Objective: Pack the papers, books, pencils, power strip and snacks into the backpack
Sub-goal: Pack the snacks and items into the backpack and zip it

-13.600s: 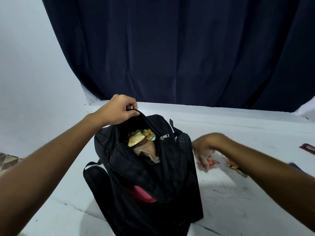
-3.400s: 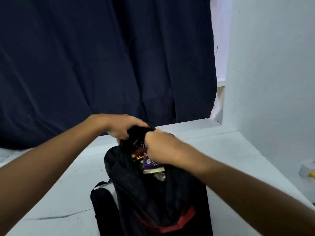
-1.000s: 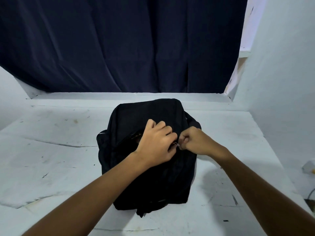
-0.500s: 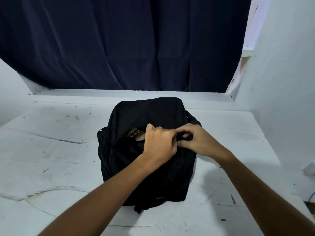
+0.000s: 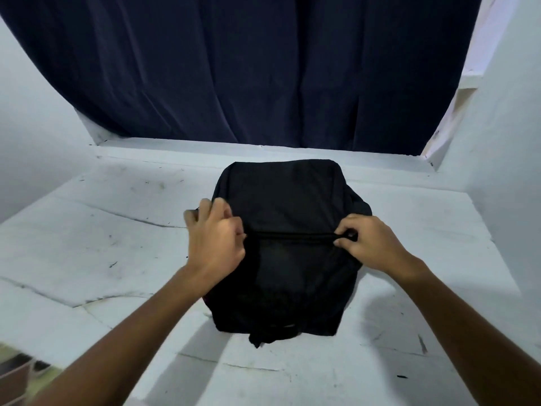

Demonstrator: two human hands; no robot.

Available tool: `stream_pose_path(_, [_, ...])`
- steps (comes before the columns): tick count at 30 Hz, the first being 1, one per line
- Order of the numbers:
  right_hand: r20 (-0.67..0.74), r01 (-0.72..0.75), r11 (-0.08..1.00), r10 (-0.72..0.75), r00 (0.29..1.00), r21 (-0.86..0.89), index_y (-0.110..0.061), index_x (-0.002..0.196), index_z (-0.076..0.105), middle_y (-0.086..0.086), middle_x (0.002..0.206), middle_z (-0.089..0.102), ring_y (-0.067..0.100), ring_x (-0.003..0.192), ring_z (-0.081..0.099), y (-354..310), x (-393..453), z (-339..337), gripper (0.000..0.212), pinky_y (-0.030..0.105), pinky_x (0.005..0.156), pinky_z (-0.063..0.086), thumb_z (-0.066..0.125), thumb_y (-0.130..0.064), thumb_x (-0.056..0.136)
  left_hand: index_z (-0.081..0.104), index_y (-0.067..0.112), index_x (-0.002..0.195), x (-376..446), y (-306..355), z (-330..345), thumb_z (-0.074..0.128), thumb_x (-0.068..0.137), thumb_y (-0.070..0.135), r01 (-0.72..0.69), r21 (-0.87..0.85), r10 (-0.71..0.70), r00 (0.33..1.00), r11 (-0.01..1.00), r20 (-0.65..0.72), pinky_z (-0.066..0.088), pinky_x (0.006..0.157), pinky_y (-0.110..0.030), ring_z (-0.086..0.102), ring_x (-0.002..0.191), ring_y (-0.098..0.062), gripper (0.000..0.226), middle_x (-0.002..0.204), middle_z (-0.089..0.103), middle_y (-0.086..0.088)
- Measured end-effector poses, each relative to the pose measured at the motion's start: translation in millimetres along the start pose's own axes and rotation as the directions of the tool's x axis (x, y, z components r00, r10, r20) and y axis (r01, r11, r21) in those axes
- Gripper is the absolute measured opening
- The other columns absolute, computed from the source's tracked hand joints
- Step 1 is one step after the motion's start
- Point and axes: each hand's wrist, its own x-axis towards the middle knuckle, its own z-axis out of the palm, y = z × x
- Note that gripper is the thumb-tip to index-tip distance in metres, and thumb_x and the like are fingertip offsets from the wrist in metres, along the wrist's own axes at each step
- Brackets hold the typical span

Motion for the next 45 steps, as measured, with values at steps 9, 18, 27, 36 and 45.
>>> stream_pose_path(9, [-0.014, -0.02, 0.945, 0.026, 1.0, 0.327, -0.017, 0.087, 0.072, -0.006, 0.087, 0.066, 0.012, 0.076, 0.06, -4.2, 2.4, 11.5, 0.011, 0.016, 0.071, 0.045, 0.07, -0.007, 0.082, 0.07, 0.032, 0.085, -13.7, -63.9, -18.2, 0.07, 0.076, 0.018, 0.329, -0.16, -0.285, 0.927, 0.931, 0.245, 0.034, 0.088, -0.047, 0.048, 0.113, -0.029, 0.016, 0.111, 0.06, 0.002])
stream_pose_path(18, [0.026, -0.343, 0.736, 0.405, 0.914, 0.584, -0.013, 0.116, 0.064, 0.011, 0.103, 0.069, 0.03, 0.096, 0.065, 49.5, -13.5, 44.2, 0.034, 0.038, 0.078, 0.053, 0.059, 0.003, 0.087, 0.064, 0.017, 0.124, 46.2, 97.0, 20.0, 0.057, 0.077, 0.008, -0.399, -0.415, 0.489, 0.861, 0.818, 0.137, 0.032, 0.108, -0.054, 0.037, 0.138, -0.028, 0.049, 0.138, 0.056, -0.003])
stream_pose_path(27, [-0.143, -0.253, 0.924, 0.303, 0.942, 0.288, -0.011, 0.082, 0.066, 0.008, 0.071, 0.066, 0.025, 0.067, 0.059, 37.1, -19.9, 43.2, 0.015, 0.034, 0.065, 0.047, 0.052, -0.007, 0.085, 0.008, 0.017, 0.155, 59.0, 132.4, 72.7, 0.04, 0.094, 0.014, -0.651, -0.131, 0.589, 0.559, 0.748, 0.583, 0.0, 0.117, -0.06, -0.003, 0.15, -0.023, 0.069, 0.163, 0.002, 0.003])
stream_pose_path(36, [-0.266, -0.283, 0.956, 0.253, 0.93, -0.081, -0.009, 0.074, 0.062, 0.007, 0.068, 0.063, 0.032, 0.064, 0.057, 27.5, -63.5, 41.3, 0.012, 0.027, 0.056, 0.03, 0.06, -0.014, 0.085, -0.006, 0.02, 0.154, 36.3, 135.8, 101.2, 0.029, 0.102, 0.032, -0.752, 0.09, 0.584, 0.576, 0.653, 0.572, -0.006, 0.111, -0.069, -0.011, 0.149, -0.031, 0.064, 0.163, -0.011, -0.001])
stream_pose_path(45, [-0.295, -0.306, 0.949, 0.27, 0.917, -0.081, -0.012, 0.061, 0.051, 0.006, 0.052, 0.057, 0.029, 0.042, 0.048, -89.3, -150.5, 77.1, 0.014, 0.025, 0.049, 0.026, 0.056, -0.005, 0.073, -0.001, 0.02, 0.154, 31.5, 139.0, 111.4, 0.028, 0.1, 0.029, -0.721, 0.107, 0.559, 0.614, 0.685, 0.557, -0.011, 0.106, -0.072, -0.015, 0.148, -0.033, 0.062, 0.163, -0.008, -0.002])
